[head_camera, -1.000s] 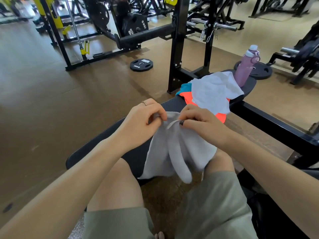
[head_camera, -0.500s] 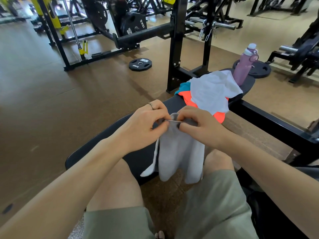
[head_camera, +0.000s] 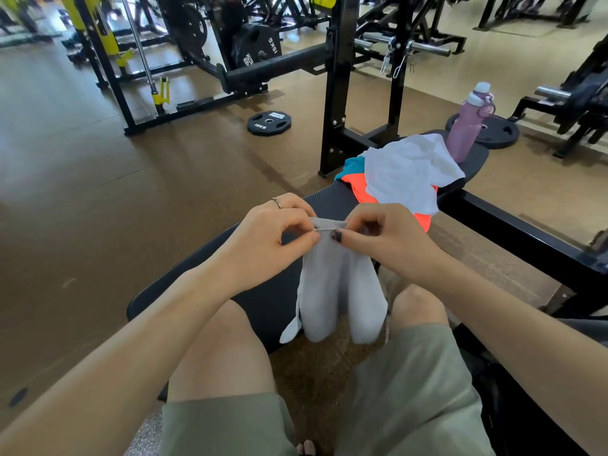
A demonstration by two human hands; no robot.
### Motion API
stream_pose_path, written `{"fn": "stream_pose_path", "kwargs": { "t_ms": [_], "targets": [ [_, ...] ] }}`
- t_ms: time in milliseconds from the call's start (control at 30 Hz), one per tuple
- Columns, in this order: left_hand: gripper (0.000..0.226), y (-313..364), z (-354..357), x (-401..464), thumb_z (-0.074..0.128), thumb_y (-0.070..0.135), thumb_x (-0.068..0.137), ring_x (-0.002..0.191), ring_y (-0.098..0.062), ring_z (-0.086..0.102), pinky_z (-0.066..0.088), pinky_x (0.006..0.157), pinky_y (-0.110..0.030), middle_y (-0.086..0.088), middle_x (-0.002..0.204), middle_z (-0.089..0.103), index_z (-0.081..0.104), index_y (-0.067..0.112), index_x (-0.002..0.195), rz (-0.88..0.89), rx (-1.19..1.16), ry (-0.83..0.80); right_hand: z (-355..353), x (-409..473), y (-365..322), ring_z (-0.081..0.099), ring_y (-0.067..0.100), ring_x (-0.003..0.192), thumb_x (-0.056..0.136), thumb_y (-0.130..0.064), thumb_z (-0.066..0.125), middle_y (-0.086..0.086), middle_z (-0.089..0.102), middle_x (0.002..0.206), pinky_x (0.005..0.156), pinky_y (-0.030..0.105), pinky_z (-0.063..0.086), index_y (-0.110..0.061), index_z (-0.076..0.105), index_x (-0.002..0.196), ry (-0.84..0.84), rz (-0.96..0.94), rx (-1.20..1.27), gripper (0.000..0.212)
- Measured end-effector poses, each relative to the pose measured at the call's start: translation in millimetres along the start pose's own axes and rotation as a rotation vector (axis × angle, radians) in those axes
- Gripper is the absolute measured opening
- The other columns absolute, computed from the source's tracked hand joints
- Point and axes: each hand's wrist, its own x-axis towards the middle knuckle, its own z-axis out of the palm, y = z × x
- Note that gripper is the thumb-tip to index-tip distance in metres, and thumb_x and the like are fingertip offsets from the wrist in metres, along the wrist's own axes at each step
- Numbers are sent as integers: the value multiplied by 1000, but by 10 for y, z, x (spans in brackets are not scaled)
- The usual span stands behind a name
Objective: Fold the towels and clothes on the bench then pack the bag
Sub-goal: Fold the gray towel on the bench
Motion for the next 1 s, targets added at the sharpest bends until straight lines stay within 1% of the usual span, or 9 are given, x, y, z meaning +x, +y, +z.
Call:
{"fn": "stream_pose_path", "kwargs": {
  "t_ms": [100,233,367,467,567,667,800,933,1000],
  "targets": [
    [11,-5,28,-8,68,10,94,95,-10,64,54,84,-28,4,102,65,70,11,83,27,-24,72,8,-10,-14,62,10,79,89,-23,77,-5,68,79,73,31,51,-33,65,69,39,-11,-19,25],
    [13,23,61,-19,68,7,93,92,-12,66,57,81,-31,3,99,67,66,11,81,58,-4,119,15,-48,-54,59,10,87,89,-31,75,-7,68,81,80,33,49,-32,65,70,50,0,-154,22],
    [22,56,52,-8,67,4,90,85,-14,66,56,74,-36,4,93,70,55,10,72,57,23,153,31,-76,-46,62,18,83,91,-31,73,-2,66,78,78,47,52,-22,64,72,35,-25,-148,23],
    [24,90,30,3,67,5,90,81,-16,67,55,70,-38,4,89,71,49,12,75,38,18,142,48,-78,-32,62,19,78,92,-29,72,0,65,76,75,49,52,-19,62,73,38,-43,-159,23],
    [31,130,9,-4,66,6,93,84,-14,70,57,72,-36,4,93,73,38,14,83,-30,-43,98,41,-82,-50,64,11,82,92,-25,72,-7,65,87,77,39,58,-22,60,90,30,-30,-125,13],
    [32,182,-1,-2,67,10,94,88,-7,70,57,77,-34,8,96,72,38,22,90,-38,-23,55,50,-88,-97,68,8,94,92,-18,72,-12,67,102,84,27,58,-23,60,107,-19,-69,-54,20],
    [30,207,27,12,71,7,90,88,-8,71,59,81,-31,9,96,72,45,21,95,-39,-59,108,57,-70,-135,67,8,90,94,-13,69,-11,70,92,83,26,57,-23,67,97,-29,-86,-55,11],
    [27,180,130,-50,74,3,89,85,-8,73,60,79,-27,7,91,74,50,17,91,-160,-203,212,35,-64,-120,64,7,85,95,-13,65,-10,67,89,77,24,55,-20,66,96,3,-56,-97,7],
    [28,177,168,-66,73,4,90,84,-8,72,60,78,-25,8,89,74,49,17,89,-153,-194,224,48,-76,-116,63,7,85,95,-14,65,-10,67,89,75,22,54,-20,65,99,-16,-65,-129,7]
  ]
}}
